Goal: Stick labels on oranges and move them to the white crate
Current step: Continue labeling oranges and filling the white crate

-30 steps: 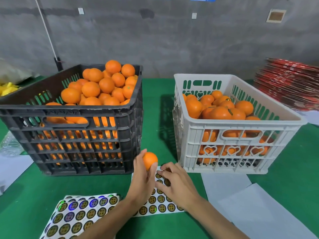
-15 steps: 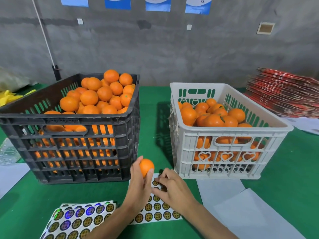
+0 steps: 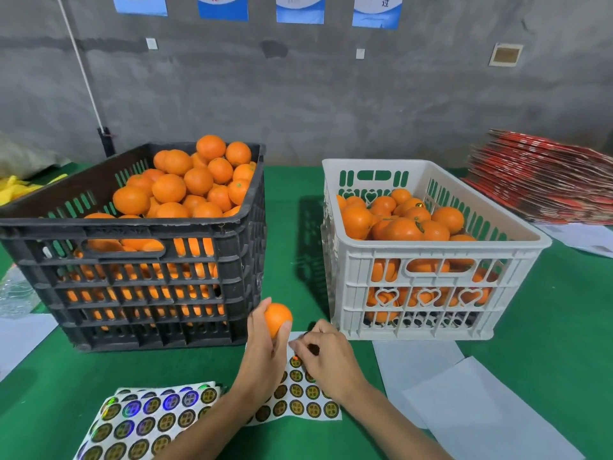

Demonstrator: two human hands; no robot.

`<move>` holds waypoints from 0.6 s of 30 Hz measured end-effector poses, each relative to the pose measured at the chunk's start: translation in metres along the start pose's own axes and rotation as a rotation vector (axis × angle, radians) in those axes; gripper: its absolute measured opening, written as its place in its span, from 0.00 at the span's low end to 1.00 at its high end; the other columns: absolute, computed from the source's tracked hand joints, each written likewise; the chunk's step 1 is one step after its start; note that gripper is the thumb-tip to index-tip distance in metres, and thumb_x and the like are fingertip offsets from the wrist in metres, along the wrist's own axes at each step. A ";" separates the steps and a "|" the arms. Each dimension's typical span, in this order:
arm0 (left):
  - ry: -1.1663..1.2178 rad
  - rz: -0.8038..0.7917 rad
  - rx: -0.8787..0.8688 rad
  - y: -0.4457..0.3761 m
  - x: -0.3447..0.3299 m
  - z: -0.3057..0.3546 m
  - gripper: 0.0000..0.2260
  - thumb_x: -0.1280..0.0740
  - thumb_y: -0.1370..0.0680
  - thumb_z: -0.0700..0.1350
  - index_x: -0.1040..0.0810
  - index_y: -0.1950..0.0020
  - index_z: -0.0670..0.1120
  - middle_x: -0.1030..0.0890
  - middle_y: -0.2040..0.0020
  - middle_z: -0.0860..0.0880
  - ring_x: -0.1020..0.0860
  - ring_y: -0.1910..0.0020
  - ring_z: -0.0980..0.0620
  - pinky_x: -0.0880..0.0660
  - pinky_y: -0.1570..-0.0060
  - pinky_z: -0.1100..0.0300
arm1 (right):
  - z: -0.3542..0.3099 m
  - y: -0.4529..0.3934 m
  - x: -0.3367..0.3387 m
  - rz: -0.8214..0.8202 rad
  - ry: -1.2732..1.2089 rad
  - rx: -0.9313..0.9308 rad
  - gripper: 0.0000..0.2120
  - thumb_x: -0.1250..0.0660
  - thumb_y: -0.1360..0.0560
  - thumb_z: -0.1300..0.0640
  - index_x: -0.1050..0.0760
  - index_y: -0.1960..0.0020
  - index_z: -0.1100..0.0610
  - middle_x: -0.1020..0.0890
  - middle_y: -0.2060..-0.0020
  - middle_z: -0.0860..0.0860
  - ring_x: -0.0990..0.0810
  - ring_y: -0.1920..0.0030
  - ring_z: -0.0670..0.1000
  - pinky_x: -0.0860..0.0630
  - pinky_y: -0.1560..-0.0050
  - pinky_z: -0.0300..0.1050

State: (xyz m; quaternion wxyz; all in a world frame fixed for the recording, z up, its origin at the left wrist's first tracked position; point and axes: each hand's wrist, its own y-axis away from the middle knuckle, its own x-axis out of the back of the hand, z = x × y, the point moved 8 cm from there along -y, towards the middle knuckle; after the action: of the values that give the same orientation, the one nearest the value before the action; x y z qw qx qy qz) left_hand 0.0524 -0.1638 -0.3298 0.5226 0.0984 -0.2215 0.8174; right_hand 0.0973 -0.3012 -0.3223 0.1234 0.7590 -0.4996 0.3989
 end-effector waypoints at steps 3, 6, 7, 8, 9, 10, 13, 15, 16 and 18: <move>0.030 -0.015 0.013 -0.002 0.001 0.000 0.26 0.41 0.18 0.59 0.45 0.22 0.59 0.38 0.27 0.56 0.31 0.33 0.61 0.34 0.33 0.60 | -0.001 -0.003 0.019 0.142 -0.137 -0.063 0.11 0.32 0.19 0.51 0.16 0.57 0.52 0.22 0.60 0.47 0.23 0.58 0.45 0.23 0.52 0.46; 0.078 -0.027 0.016 -0.005 0.003 0.012 0.24 0.39 0.17 0.56 0.44 0.24 0.62 0.36 0.28 0.57 0.32 0.34 0.69 0.34 0.37 0.67 | -0.027 -0.004 0.051 0.346 -0.163 0.008 0.09 0.34 0.18 0.52 0.16 0.49 0.52 0.23 0.57 0.43 0.22 0.56 0.43 0.25 0.53 0.38; 0.097 -0.031 -0.015 -0.006 0.003 0.023 0.23 0.39 0.18 0.57 0.43 0.25 0.64 0.35 0.29 0.59 0.32 0.34 0.69 0.33 0.38 0.68 | -0.041 -0.006 0.060 0.373 -0.140 0.046 0.09 0.35 0.17 0.52 0.16 0.47 0.51 0.23 0.55 0.43 0.23 0.55 0.42 0.25 0.53 0.37; 0.115 -0.033 -0.052 -0.008 0.004 0.037 0.22 0.39 0.18 0.56 0.43 0.27 0.67 0.35 0.30 0.61 0.31 0.34 0.69 0.31 0.38 0.68 | -0.055 -0.007 0.068 0.385 -0.099 0.076 0.10 0.35 0.17 0.51 0.16 0.46 0.51 0.23 0.54 0.43 0.23 0.55 0.42 0.24 0.52 0.38; 0.134 -0.031 -0.081 -0.012 0.007 0.051 0.22 0.38 0.18 0.55 0.42 0.28 0.68 0.35 0.30 0.61 0.29 0.34 0.67 0.29 0.39 0.69 | -0.068 -0.009 0.077 0.398 -0.054 0.095 0.10 0.36 0.17 0.50 0.16 0.44 0.50 0.23 0.52 0.42 0.23 0.54 0.42 0.24 0.52 0.39; 0.141 -0.016 -0.104 -0.017 0.011 0.065 0.21 0.39 0.18 0.53 0.42 0.28 0.67 0.35 0.30 0.60 0.29 0.35 0.66 0.29 0.39 0.70 | -0.080 -0.011 0.087 0.418 -0.017 0.109 0.12 0.37 0.17 0.49 0.16 0.43 0.50 0.22 0.51 0.42 0.22 0.53 0.42 0.23 0.51 0.40; 0.053 0.057 -0.214 -0.035 0.032 0.114 0.26 0.39 0.16 0.49 0.47 0.22 0.62 0.42 0.27 0.64 0.32 0.30 0.64 0.33 0.34 0.72 | -0.118 -0.016 0.119 0.449 0.084 0.177 0.19 0.43 0.16 0.45 0.18 0.36 0.50 0.21 0.42 0.42 0.21 0.47 0.44 0.22 0.48 0.42; -0.030 0.057 -0.319 -0.046 0.043 0.150 0.31 0.40 0.15 0.48 0.54 0.19 0.61 0.49 0.22 0.67 0.43 0.23 0.65 0.41 0.27 0.69 | -0.141 -0.023 0.138 0.454 0.110 0.214 0.23 0.45 0.16 0.41 0.26 0.28 0.52 0.23 0.34 0.46 0.22 0.38 0.48 0.23 0.41 0.44; -0.070 0.037 -0.381 -0.051 0.046 0.168 0.34 0.40 0.16 0.47 0.58 0.19 0.61 0.53 0.21 0.67 0.48 0.22 0.67 0.46 0.27 0.71 | -0.149 -0.029 0.149 0.457 0.070 0.210 0.25 0.42 0.17 0.41 0.30 0.25 0.54 0.23 0.32 0.49 0.23 0.36 0.49 0.23 0.38 0.46; -0.099 -0.032 -0.502 -0.062 0.050 0.201 0.39 0.38 0.19 0.43 0.61 0.18 0.60 0.54 0.19 0.66 0.50 0.23 0.72 0.48 0.28 0.75 | -0.155 -0.043 0.176 0.493 -0.065 0.190 0.27 0.35 0.20 0.41 0.31 0.27 0.55 0.19 0.38 0.52 0.19 0.42 0.51 0.21 0.42 0.49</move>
State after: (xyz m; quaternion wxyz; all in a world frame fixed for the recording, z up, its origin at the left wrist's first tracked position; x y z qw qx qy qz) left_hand 0.0725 -0.1946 -0.1164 0.5322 0.0090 -0.4410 0.7226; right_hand 0.0915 -0.3061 -0.0835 -0.0652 0.6350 -0.6334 0.4375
